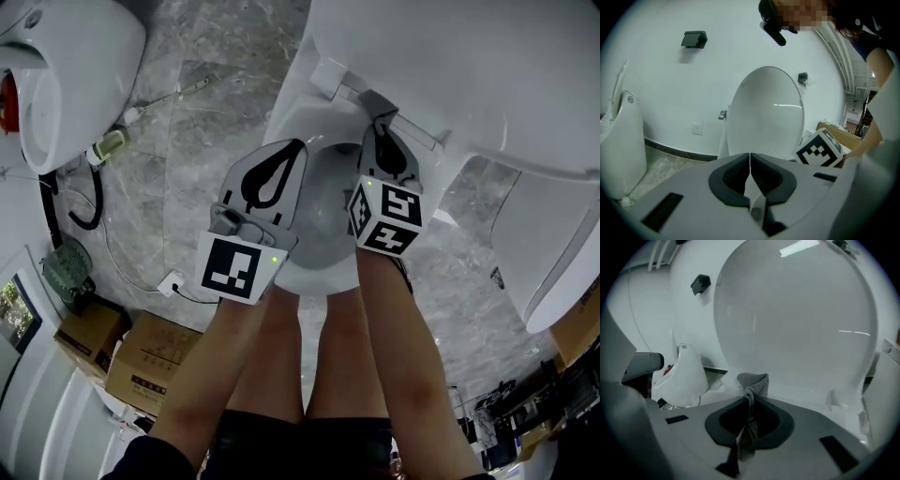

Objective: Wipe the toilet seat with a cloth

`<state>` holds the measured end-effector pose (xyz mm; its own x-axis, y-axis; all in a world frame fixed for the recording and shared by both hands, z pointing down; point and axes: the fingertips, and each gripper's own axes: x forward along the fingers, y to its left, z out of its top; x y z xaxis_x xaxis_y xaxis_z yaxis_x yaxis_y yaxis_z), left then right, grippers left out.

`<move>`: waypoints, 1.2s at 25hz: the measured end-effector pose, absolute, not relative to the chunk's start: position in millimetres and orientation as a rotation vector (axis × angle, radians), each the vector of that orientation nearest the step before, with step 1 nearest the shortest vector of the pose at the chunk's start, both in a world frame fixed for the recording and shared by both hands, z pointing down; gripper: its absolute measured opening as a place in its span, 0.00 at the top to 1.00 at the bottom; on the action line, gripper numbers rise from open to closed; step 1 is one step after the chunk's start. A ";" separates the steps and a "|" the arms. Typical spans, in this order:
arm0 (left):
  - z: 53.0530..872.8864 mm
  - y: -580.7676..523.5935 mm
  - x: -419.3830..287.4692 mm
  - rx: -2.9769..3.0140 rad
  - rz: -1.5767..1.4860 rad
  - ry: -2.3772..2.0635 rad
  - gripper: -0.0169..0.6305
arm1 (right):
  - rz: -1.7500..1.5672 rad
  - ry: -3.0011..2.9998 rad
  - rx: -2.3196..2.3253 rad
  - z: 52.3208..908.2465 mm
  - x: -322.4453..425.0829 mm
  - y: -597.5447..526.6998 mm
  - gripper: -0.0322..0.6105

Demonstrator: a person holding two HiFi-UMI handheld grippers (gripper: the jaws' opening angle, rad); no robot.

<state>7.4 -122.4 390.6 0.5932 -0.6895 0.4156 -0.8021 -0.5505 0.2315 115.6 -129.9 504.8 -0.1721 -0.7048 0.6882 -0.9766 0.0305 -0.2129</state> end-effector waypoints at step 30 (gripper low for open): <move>383.5 -120.0 -27.3 2.441 0.411 -1.199 0.94 | 0.755 -2.108 1.329 513.8 30.5 -119.9 0.89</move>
